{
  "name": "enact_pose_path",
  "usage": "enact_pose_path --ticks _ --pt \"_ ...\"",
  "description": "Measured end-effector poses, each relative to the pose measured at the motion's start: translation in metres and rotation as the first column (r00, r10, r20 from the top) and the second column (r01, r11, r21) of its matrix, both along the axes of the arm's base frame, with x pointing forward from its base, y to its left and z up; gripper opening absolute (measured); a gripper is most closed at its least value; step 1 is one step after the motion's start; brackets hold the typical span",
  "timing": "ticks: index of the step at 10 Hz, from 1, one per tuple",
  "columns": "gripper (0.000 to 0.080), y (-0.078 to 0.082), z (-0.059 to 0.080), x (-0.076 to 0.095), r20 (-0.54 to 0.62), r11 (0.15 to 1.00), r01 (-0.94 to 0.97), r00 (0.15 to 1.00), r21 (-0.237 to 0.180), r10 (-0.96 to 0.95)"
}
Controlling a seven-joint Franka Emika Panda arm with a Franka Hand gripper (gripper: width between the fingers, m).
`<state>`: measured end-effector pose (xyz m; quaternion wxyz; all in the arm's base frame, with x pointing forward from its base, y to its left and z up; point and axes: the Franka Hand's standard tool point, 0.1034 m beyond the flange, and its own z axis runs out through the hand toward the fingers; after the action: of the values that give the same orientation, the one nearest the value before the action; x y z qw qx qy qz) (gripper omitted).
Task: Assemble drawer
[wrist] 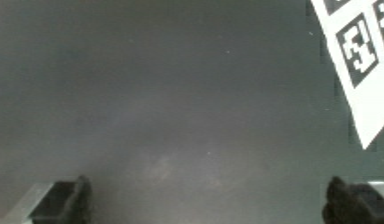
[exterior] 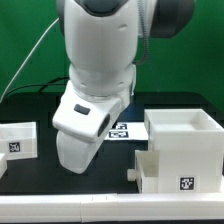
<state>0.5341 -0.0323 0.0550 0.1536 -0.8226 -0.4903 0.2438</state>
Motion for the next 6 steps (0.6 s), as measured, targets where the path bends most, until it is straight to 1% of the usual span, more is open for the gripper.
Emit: enact_pose_path --ticks 2,3,4,5,6 --pt "0.0649 0.003 -0.002 -0.003 -0.012 1.0 -0.004 1.0 0.0 0.004" --pt "0.0649 0.002 -0.003 -0.001 0.004 1.0 -0.016 1.0 0.013 0.016" --pt "0.0649 0.0 -0.004 0.009 0.089 0.995 -0.062 0.994 0.075 0.055" --pt "0.0649 -0.002 0.003 0.012 0.148 0.99 -0.066 0.988 0.126 0.047" --pt "0.0649 -0.003 0.009 0.011 0.186 0.985 -0.065 0.982 0.157 0.035"
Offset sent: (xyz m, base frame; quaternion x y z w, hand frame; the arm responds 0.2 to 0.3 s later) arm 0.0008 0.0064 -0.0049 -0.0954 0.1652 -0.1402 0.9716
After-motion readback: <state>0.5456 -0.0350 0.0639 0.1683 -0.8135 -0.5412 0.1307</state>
